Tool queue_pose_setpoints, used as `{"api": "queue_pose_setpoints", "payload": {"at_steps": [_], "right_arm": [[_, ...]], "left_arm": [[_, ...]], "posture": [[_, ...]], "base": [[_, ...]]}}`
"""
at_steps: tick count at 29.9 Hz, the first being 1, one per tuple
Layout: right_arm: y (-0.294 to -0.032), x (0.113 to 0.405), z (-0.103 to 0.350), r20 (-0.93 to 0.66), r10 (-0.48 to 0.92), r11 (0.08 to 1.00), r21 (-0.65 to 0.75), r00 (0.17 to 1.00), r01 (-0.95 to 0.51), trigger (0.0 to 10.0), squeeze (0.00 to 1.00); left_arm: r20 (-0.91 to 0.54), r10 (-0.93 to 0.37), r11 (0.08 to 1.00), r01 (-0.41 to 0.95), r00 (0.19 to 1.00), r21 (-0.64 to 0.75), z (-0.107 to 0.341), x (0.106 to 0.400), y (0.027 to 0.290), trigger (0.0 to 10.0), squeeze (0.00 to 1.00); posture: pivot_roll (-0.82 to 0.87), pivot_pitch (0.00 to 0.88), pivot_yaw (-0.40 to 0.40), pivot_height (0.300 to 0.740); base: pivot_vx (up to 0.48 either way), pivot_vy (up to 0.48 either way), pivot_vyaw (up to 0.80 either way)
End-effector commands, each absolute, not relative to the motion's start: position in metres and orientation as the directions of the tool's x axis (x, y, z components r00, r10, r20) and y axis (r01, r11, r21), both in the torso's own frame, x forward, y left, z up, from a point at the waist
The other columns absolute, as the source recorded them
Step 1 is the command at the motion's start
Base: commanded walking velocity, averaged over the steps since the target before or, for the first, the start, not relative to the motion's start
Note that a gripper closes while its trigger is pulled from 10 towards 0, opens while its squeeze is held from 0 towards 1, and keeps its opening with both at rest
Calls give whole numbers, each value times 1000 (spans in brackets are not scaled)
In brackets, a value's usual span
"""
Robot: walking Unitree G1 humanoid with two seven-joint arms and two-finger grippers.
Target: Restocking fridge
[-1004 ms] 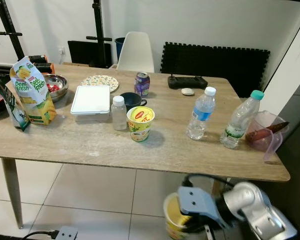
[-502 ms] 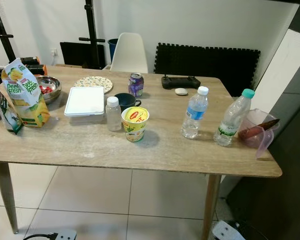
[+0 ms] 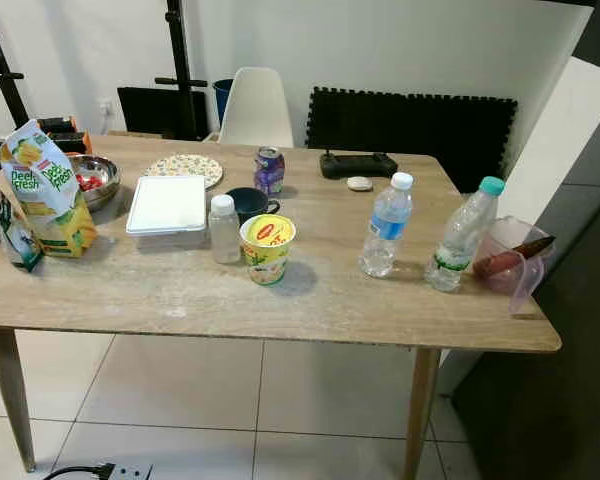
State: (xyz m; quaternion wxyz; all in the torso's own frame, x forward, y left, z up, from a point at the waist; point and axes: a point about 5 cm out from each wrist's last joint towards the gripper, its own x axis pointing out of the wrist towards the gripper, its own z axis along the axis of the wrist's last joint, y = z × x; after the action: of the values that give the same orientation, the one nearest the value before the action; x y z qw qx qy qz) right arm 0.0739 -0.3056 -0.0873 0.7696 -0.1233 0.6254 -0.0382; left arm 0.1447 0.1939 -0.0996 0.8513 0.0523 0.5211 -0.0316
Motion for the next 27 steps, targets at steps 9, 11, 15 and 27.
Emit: {"api": "queue_pose_setpoints", "payload": {"at_steps": [9,11,15,27], "right_arm": [[-292,81,-92,-938,-241,964,-260,248,-48,10000,0],[-292,83,-92,-936,-242,966,-257,256,-28,10000,0],[-293,89,-91,-926,-261,962,-272,273,-4,10000,0],[-283,85,-95,-935,-246,964,-264,255,-34,10000,0]], "left_arm": [[-897,0,997,72,442,36,-102,139,193,10000,0],[-898,2,997,74,439,38,-102,139,193,10000,0],[-902,6,996,75,431,42,-103,137,194,10000,0],[-911,15,996,70,412,48,-104,133,194,10000,0]], "posture": [[-74,0,-36,740],[-74,0,-36,740],[-75,0,-32,740],[-75,0,-26,740]], "base": [[0,0,0],[0,0,0],[0,0,0],[0,0,0]]}}
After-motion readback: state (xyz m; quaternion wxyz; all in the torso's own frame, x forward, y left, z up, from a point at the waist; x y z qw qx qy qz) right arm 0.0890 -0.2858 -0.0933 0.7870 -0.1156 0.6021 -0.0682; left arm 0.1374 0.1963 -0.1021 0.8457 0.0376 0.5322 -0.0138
